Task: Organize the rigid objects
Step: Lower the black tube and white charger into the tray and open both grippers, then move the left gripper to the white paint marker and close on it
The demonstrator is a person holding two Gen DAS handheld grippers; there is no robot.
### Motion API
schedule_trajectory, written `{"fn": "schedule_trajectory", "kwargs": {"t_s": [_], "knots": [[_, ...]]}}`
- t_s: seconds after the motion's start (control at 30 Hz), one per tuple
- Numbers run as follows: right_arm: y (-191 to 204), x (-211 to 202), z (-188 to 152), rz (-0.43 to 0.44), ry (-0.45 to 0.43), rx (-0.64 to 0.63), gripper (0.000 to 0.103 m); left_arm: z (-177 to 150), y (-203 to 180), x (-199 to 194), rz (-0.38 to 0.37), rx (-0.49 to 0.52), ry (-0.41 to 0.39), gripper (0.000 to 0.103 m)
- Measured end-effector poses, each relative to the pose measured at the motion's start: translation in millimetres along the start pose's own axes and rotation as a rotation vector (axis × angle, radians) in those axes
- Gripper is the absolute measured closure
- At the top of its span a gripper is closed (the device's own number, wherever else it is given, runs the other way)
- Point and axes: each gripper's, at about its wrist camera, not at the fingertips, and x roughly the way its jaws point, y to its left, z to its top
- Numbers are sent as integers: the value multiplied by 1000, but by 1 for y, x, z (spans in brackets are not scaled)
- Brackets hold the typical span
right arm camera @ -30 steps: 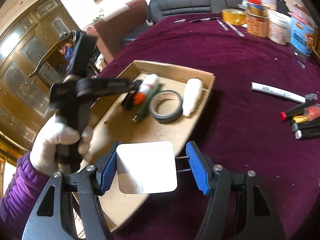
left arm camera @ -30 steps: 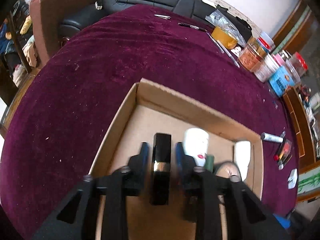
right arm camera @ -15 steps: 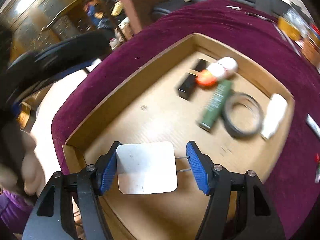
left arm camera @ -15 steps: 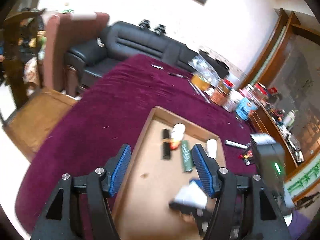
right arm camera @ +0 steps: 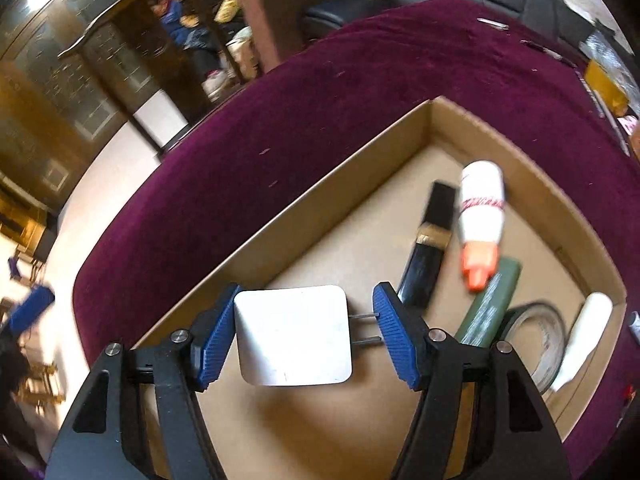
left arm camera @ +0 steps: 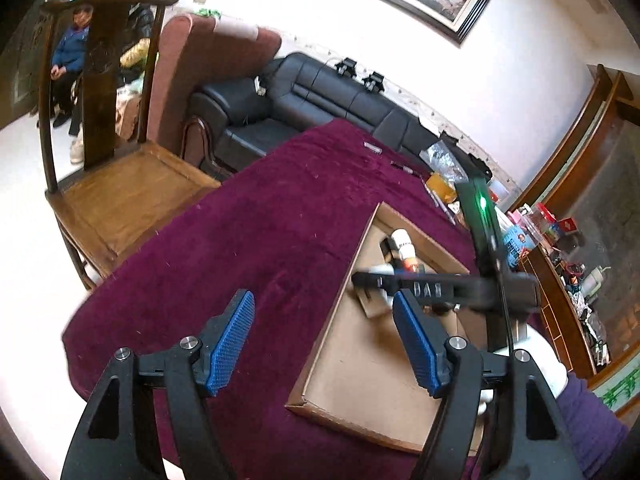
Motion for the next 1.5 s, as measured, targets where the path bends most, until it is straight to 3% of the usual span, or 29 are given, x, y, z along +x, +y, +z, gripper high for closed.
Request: {"fn": "schedule_trajectory", "kwargs": {"t_s": [0.13,0.27,0.33,0.43,0.5,0.67,0.8,1.0,1.07,1.13,1.3,1.5], "knots": [[-14,-19,5,15,-66,47,36,-6,-13,0,-2,44,25,37],[-25,-77,-4,9,-227,81,36,-11,-35,0,-1,115,36,37],[-31,-119,-20,-41,-338,72,36,-11,-50,-2,2,148,28,37],[-41,-176,-58,-161,-501,59,19,-12,-78,-4,-8,211,8,37],[-54,-201,-87,-248,-563,75,18,-16,-105,-1,-12,270,2,37],[-104,-210,-137,-332,-533,207,19,-30,-158,11,-32,381,43,37],[-159,-213,-179,-322,-513,375,19,-44,-198,15,4,460,53,37],[-213,-220,-246,-325,-507,528,19,-67,-249,19,238,585,-31,37],[-229,-226,-263,-337,-509,559,19,-72,-257,15,280,597,-81,36],[-242,-237,-276,-358,-522,580,19,-76,-266,12,310,613,-119,28],[-271,-258,-286,-393,-576,648,19,-82,-284,17,332,646,-116,28],[-305,-269,-267,-386,-661,741,19,-87,-305,25,347,695,-109,28]]}}
